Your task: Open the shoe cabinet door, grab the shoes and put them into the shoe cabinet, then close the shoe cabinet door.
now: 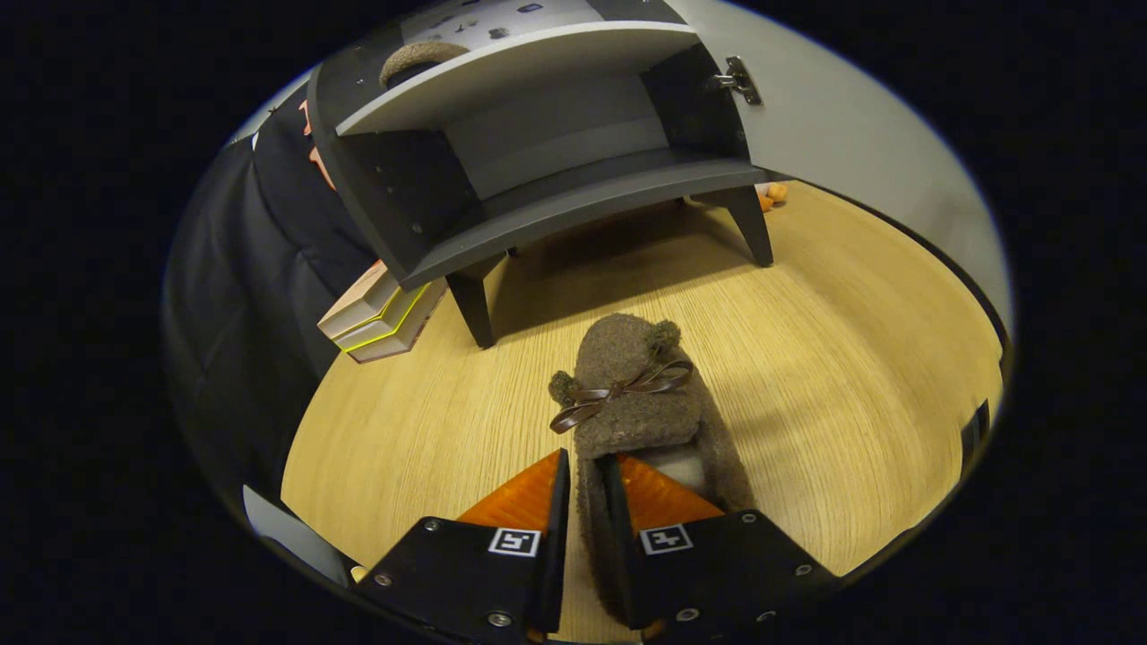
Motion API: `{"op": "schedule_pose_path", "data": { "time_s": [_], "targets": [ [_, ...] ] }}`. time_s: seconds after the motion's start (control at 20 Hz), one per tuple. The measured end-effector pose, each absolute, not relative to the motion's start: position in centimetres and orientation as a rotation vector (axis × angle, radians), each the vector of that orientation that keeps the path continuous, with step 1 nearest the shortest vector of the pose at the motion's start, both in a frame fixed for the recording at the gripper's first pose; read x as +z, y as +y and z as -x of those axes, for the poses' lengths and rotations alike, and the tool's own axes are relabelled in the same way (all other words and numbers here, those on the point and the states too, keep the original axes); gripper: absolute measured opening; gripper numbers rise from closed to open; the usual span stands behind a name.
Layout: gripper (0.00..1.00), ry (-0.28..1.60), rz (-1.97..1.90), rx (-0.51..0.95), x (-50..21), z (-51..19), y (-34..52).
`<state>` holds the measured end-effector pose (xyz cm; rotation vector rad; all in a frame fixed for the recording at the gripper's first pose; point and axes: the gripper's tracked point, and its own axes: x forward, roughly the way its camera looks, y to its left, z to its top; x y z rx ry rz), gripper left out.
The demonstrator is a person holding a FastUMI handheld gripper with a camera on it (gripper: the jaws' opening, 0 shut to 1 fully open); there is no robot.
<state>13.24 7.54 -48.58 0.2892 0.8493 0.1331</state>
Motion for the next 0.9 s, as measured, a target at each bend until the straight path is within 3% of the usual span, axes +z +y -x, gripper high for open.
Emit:
{"op": "schedule_pose_path", "data": {
  "time_s": [0.5,0.9],
  "targets": [
    [0.07,0.844,-0.364,0.104,-49.4,-14.7,7.1],
    [0.06,0.757,-0.273,0.120,-43.2,-14.5,6.6]
  ]
}}
